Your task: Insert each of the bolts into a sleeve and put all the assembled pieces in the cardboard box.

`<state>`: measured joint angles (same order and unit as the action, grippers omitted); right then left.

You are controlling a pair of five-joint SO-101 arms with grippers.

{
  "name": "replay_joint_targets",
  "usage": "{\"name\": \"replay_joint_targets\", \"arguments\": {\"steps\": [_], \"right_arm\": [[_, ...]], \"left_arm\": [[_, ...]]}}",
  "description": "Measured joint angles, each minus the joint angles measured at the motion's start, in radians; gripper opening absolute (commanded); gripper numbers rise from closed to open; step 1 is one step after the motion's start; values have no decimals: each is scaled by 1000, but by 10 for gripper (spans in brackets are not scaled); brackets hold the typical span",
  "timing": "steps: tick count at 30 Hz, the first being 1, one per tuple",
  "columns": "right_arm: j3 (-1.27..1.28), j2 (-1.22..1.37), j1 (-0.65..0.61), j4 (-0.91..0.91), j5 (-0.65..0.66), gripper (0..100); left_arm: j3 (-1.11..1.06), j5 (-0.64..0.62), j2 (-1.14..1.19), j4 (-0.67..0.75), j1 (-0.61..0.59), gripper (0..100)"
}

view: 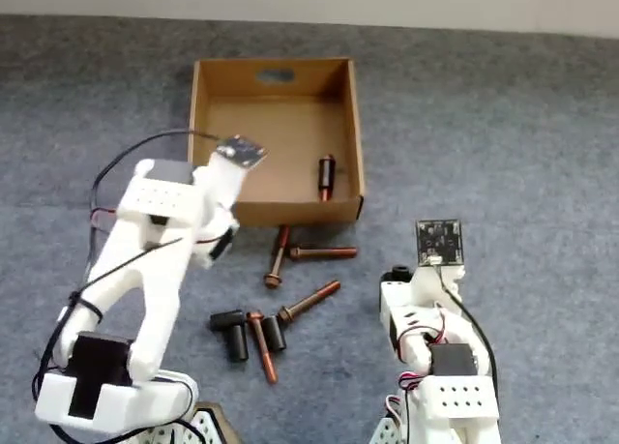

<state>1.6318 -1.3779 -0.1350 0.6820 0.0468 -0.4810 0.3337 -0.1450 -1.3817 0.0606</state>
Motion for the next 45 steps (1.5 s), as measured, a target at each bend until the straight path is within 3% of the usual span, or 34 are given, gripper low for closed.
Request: {"name": "replay_joint_targets", "arguments": {"steps": [3, 7, 12, 22, 30, 34, 39, 45], "right_arm": [[0, 0, 0, 0, 0, 6], [0, 0, 0, 0, 0, 6], [17, 0, 0, 0, 0, 6], [18, 0, 0, 0, 0, 6], [18, 0, 0, 0, 0, 6], [18, 0, 0, 0, 0, 6], [18, 0, 0, 0, 0, 6], [18, 0, 0, 0, 0, 6]], "left_arm": [[41, -130, 2, 2, 63, 216], [49, -252, 2, 3, 129, 210], [49, -270, 3, 37, 224, 210], [-101, -278, 8, 316, 239, 210], [-120, -279, 178, 345, 239, 210], [-17, -278, 285, 279, 235, 200], [129, -270, 373, 109, 241, 3], [149, -141, 384, -11, 167, 8]]}}
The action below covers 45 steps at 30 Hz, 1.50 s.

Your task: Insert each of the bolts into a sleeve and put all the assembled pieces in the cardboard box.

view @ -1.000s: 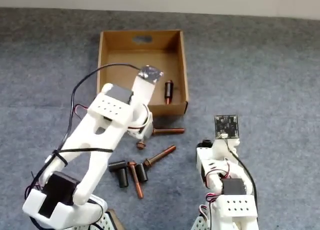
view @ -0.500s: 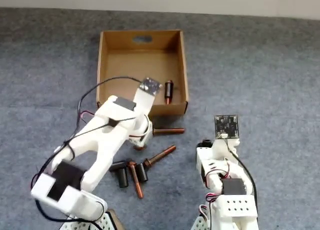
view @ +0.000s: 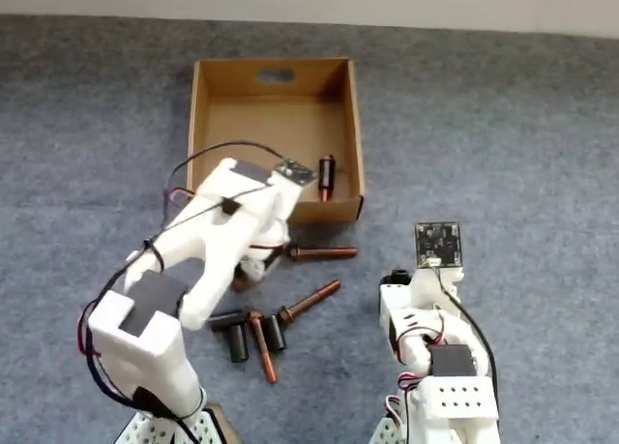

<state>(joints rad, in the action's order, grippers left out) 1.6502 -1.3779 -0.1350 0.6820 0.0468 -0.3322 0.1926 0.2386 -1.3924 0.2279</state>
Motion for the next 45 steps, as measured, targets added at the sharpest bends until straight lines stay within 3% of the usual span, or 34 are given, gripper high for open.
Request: {"name": "replay_joint_targets", "arguments": {"steps": [6, 10, 15, 19, 26, 32, 35, 41, 45], "right_arm": [[0, 0, 0, 0, 0, 6], [0, 0, 0, 0, 0, 6], [0, 0, 0, 0, 0, 6], [0, 0, 0, 0, 0, 6], [0, 0, 0, 0, 0, 6], [0, 0, 0, 0, 0, 6], [0, 0, 0, 0, 0, 6], [0, 0, 0, 0, 0, 6], [0, 0, 0, 0, 0, 6]], "left_arm": [[0, 224, -51, -115, -157, 8], [0, 505, -153, -203, -292, 8], [0, 910, -176, -209, -473, 11], [2, 1083, -126, -146, -568, 11], [3, 1122, -6, -28, -623, 184], [43, 1122, -17, -6, -655, 192], [107, 1122, -71, -68, -686, 192], [95, 1108, -221, -336, -706, 192], [-114, 1013, -265, -288, -704, 192]]}}
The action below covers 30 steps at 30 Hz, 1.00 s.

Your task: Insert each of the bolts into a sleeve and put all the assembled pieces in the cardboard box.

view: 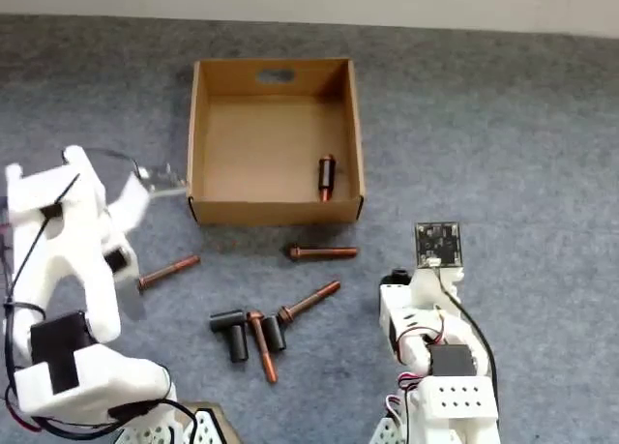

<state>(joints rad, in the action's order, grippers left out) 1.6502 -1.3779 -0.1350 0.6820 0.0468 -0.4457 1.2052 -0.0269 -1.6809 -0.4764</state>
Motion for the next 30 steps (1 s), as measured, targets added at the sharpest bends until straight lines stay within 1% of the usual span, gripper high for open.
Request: {"name": "replay_joint_targets", "arguments": {"steps": [3, 5, 8, 11, 13, 15, 20, 30], "right_arm": [[0, 0, 0, 0, 0, 6], [0, 0, 0, 0, 0, 6], [0, 0, 0, 0, 0, 6], [0, 0, 0, 0, 0, 6], [0, 0, 0, 0, 0, 6], [0, 0, 0, 0, 0, 6], [0, 0, 0, 0, 0, 6], [0, 0, 0, 0, 0, 6]], "left_arm": [[-152, -97, -6, 135, 12, 192], [-222, -193, -6, 242, 14, 192], [-267, -341, -6, 387, 14, 192], [-270, -456, -6, 463, 14, 192], [-270, -516, -6, 489, 15, 192], [-272, -546, -6, 502, 15, 192], [-267, -569, -6, 506, 17, 192], [-118, -729, -6, 523, 18, 192]]}}
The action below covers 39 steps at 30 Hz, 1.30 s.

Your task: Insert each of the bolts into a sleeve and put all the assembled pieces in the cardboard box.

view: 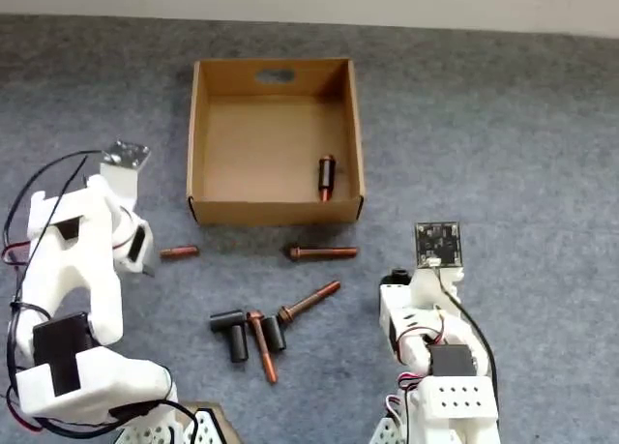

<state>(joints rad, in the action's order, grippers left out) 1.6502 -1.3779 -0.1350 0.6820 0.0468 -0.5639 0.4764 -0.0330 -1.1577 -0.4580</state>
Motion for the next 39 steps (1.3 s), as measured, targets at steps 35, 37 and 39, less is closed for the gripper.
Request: {"name": "replay_joint_targets", "arguments": {"steps": [35, 37, 39], "right_arm": [[15, 0, 0, -28, 0, 6], [15, 0, 0, -28, 0, 6], [15, 0, 0, -28, 0, 6]], "left_arm": [[-144, -327, -101, 78, 17, 192], [-152, -331, -101, 92, 15, 192], [-155, -336, -101, 98, 15, 192]]}}
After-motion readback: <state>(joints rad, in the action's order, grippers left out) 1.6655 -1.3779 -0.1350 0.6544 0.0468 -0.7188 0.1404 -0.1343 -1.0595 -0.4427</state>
